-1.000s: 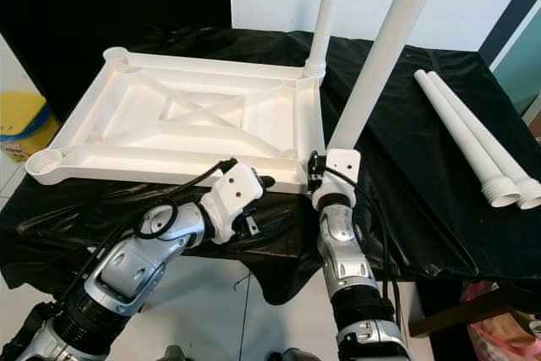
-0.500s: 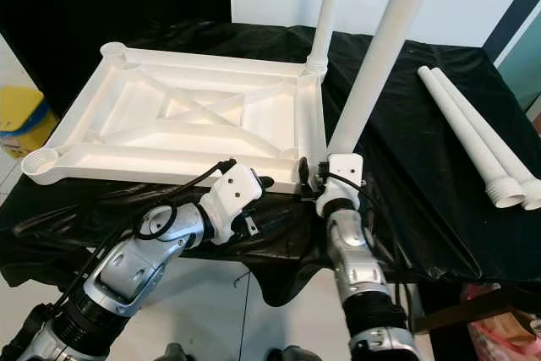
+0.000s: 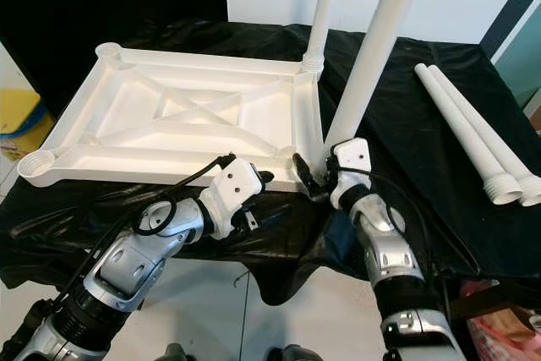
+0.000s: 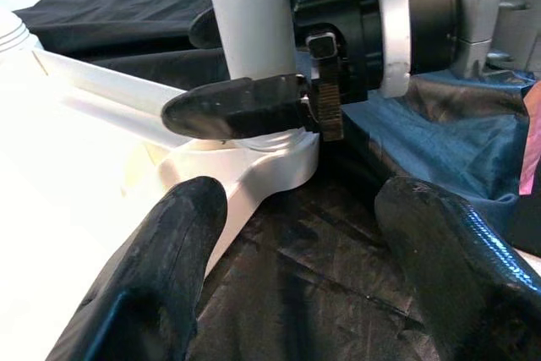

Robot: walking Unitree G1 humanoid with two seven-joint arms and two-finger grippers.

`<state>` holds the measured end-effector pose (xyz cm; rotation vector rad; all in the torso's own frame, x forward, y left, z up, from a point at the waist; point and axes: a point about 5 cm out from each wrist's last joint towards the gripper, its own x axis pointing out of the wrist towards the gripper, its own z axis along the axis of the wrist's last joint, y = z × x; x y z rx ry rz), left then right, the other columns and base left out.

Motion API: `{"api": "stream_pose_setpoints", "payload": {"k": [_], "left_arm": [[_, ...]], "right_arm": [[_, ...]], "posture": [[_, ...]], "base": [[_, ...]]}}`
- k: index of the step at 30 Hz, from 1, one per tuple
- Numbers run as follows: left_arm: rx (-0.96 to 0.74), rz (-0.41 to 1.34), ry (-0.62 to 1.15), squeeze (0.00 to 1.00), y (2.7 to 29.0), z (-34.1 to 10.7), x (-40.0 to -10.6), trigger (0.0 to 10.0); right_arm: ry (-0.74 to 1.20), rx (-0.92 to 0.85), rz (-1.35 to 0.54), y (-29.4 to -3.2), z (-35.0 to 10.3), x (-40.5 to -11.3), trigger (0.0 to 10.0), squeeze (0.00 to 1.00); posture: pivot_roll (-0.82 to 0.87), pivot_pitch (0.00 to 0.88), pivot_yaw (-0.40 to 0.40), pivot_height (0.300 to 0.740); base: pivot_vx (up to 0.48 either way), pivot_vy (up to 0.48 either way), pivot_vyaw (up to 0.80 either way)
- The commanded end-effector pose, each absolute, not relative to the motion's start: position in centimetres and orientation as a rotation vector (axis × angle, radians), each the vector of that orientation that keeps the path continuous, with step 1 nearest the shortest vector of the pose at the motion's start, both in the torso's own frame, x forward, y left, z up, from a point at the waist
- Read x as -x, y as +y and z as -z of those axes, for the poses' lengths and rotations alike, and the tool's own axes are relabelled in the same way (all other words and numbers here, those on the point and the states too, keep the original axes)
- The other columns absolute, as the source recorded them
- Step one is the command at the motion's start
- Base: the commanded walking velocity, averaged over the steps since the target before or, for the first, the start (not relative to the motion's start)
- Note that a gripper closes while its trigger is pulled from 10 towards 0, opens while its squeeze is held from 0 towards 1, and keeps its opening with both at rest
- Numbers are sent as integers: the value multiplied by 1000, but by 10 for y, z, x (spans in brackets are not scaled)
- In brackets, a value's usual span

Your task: Building children table

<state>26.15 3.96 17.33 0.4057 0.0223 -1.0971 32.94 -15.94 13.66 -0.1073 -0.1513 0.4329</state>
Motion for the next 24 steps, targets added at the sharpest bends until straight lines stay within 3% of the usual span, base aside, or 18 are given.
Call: {"api": "stream_pose_setpoints", "payload": {"k": [1, 7, 8, 9, 10, 23, 24], "left_arm": [[-415, 1107, 37, 0, 40, -170, -261, 10000], [-414, 1099, 38, 0, 41, -171, -261, 10000], [-414, 1095, 38, 0, 42, -171, -261, 10000], [-414, 1095, 38, 0, 42, -171, -261, 10000], [-414, 1092, 39, 0, 42, -171, -260, 10000], [-409, 1093, 42, 0, 42, -171, -259, 10000], [-408, 1094, 42, 0, 42, -171, -259, 10000]], "right_arm": [[-139, 126, -470, -157, -136, -334, 10000, 0], [-132, 114, -484, -157, -136, -337, 10000, 0], [-123, 108, -485, -157, -133, -338, 4824, 0], [-123, 108, -485, -157, -133, -338, 4824, 0], [-116, 104, -490, -158, -131, -338, 0, 0], [-71, 80, -470, -163, -119, -335, 0, 0], [-65, 73, -456, -163, -117, -335, 9451, 0]], "posture": [[60, 98, -82, 740], [71, 98, -88, 740], [78, 99, -91, 740], [78, 99, -91, 740], [79, 100, -92, 740], [67, 108, -89, 740], [65, 108, -89, 740]], "base": [[0, 0, 0], [0, 0, 0], [0, 0, 0], [0, 0, 0], [0, 0, 0], [0, 0, 0], [0, 0, 0]]}}
